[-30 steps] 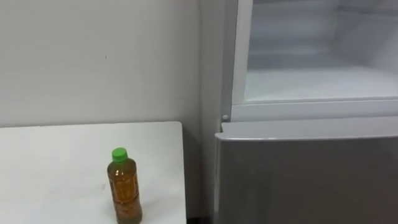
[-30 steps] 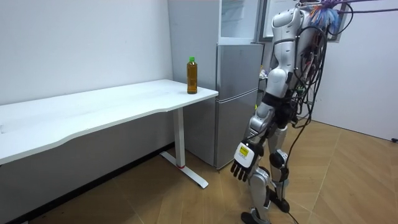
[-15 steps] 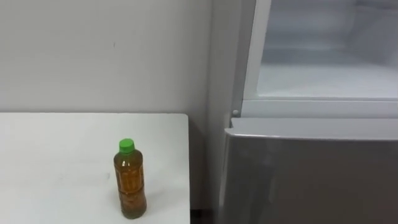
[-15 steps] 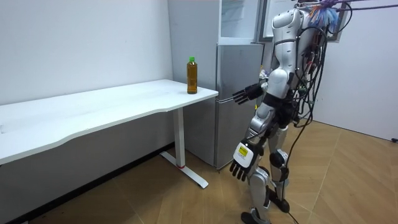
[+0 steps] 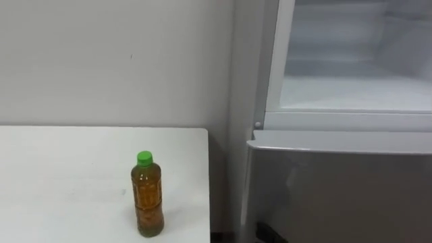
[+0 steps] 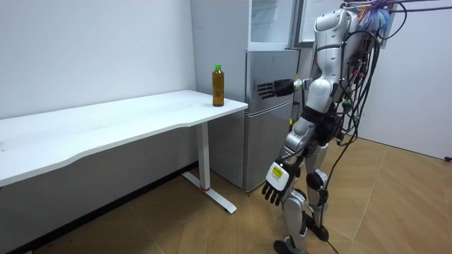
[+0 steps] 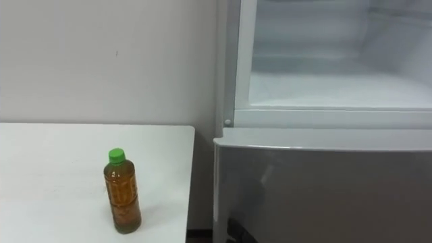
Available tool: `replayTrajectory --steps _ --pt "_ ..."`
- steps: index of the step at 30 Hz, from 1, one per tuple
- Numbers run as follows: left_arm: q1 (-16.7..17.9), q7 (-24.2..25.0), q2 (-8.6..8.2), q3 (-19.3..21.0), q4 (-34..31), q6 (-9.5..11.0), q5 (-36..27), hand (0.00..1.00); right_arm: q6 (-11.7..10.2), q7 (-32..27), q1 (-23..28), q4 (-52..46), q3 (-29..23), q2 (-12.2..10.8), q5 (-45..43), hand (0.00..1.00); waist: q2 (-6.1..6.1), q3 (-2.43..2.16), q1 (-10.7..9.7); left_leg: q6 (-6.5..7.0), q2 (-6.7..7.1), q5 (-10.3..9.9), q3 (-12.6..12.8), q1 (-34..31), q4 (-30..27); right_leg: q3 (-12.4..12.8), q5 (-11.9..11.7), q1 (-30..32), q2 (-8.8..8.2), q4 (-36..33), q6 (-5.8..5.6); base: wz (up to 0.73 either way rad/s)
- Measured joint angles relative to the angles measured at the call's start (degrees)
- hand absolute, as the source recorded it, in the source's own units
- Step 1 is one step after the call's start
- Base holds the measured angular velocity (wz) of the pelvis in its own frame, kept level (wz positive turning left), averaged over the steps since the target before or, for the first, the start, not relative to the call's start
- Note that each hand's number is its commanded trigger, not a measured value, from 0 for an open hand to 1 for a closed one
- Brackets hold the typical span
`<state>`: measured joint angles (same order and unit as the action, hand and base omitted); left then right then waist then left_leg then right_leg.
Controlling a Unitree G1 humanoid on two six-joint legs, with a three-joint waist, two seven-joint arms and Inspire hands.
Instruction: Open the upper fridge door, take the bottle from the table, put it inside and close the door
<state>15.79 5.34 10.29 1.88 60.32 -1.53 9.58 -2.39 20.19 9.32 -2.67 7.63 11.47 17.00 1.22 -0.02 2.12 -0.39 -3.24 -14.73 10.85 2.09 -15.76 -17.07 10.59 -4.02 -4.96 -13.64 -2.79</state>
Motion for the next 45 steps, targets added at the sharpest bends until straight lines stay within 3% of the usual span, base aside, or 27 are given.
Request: replayTrajectory --steps 12,17,21,29,39,42,45 --pt "0.28 -0.15 0.26 -0.06 0.01 0.16 0.13 0.00 0.00 -0.06 -3.84 -6.14 -0.08 -0.02 3.33 0.00 0.31 0.13 0.33 0.01 -0.04 0.01 -0.17 -0.01 0.18 -0.44 0.00 -0.22 0.02 0.01 0.00 0.00" --pt "-0.35 -0.21 1.24 -1.19 -0.14 0.33 0.13 0.00 -0.01 -0.10 -6.18 -6.41 0.02 0.01 3.38 0.00 1.42 0.28 1.79 0.01 -0.05 0.01 -0.18 -0.39 0.13 -0.38 0.00 0.13 0.03 0.01 0.00 0.00" --pt "-0.52 -0.21 1.35 -1.57 -0.53 0.34 0.16 0.00 -0.02 -0.14 -6.22 -6.39 0.12 0.52 3.52 0.00 1.63 0.27 2.91 0.01 -0.06 0.01 -0.17 -0.42 0.06 -0.43 0.00 0.13 0.02 0.05 0.00 0.00" --pt "-1.15 -0.34 1.95 -1.66 -1.39 0.31 0.16 0.00 -0.03 -2.01 -6.42 -3.53 2.21 2.74 7.64 0.00 1.84 0.42 4.35 -0.01 -0.07 0.02 -0.76 -0.64 0.14 -1.24 0.00 0.06 0.02 0.07 0.00 0.02" --pt "-1.78 -1.22 1.96 -1.98 -2.71 0.18 4.99 0.00 -0.03 -5.31 -11.62 2.29 3.40 2.74 8.08 0.00 3.00 0.38 7.40 -0.08 -0.04 0.24 -1.71 -2.00 0.00 -2.24 0.00 1.05 0.02 0.11 0.00 0.05" --pt "-1.55 -1.23 1.98 -1.94 -2.98 0.18 5.99 0.00 -0.03 -6.58 -12.03 4.09 3.74 2.73 7.47 0.00 3.22 0.35 7.77 -0.06 0.06 0.27 -2.69 -2.40 -0.63 -3.66 0.00 1.04 -0.12 0.12 0.00 0.14" --pt "-1.59 -1.24 1.99 -1.88 -3.46 0.17 6.00 0.00 -0.03 -7.13 -12.73 4.88 4.85 3.07 7.15 0.00 3.55 0.75 7.85 -0.09 0.06 0.31 -3.15 -2.68 -0.81 -3.96 0.00 1.01 -0.11 0.15 0.00 0.08"
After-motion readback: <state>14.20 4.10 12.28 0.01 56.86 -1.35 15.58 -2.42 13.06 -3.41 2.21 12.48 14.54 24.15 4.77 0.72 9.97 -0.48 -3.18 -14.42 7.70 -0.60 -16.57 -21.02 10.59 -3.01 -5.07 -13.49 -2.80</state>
